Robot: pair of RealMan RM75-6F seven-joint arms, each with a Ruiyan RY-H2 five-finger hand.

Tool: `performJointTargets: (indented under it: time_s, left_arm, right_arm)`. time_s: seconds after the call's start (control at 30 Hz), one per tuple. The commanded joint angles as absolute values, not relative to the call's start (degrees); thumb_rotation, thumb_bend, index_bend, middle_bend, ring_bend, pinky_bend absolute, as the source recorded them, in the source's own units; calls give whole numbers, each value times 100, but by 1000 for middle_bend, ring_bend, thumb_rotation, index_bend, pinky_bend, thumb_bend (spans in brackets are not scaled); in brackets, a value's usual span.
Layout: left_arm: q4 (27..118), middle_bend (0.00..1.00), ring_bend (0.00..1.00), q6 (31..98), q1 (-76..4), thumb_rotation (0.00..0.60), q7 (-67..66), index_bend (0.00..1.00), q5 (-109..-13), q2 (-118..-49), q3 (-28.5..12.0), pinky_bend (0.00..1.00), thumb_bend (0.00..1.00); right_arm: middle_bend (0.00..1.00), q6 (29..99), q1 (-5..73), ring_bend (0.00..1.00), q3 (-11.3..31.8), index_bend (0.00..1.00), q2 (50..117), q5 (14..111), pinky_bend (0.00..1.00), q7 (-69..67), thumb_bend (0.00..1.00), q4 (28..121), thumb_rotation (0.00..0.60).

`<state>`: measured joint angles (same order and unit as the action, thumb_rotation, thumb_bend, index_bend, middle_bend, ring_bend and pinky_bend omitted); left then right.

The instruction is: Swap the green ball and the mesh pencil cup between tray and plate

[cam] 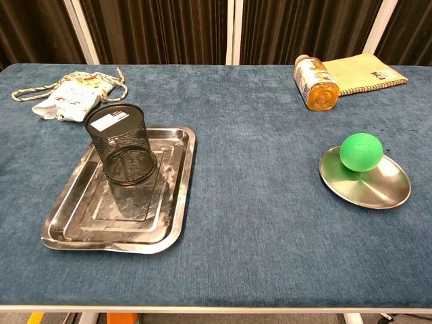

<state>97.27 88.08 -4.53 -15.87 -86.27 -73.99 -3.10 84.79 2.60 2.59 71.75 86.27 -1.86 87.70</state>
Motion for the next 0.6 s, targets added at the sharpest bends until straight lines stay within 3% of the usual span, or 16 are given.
performJointTargets:
  time_s: [0.03, 0.3, 0.6]
  left_arm:
    - [9728, 87, 25, 8779, -460, 600, -1566, 105, -8619, -7399, -298, 173, 98]
    - [9763, 86, 25, 8835, -447, 600, -1513, 105, -8660, -7390, -300, 173, 97]
    - [9818, 87, 25, 8790, -482, 600, -1556, 105, -8682, -7389, -292, 173, 97]
  right_arm:
    - [0, 8469, 264, 0, 256, 0, 7178, 8624, 0, -190, 94, 8767, 600]
    - [0, 8298, 368, 0, 265, 0, 7112, 8613, 0, -121, 94, 8861, 600]
    - [24, 7573, 923, 0, 362, 0, 6930, 8649, 21, 468, 97, 9379, 600]
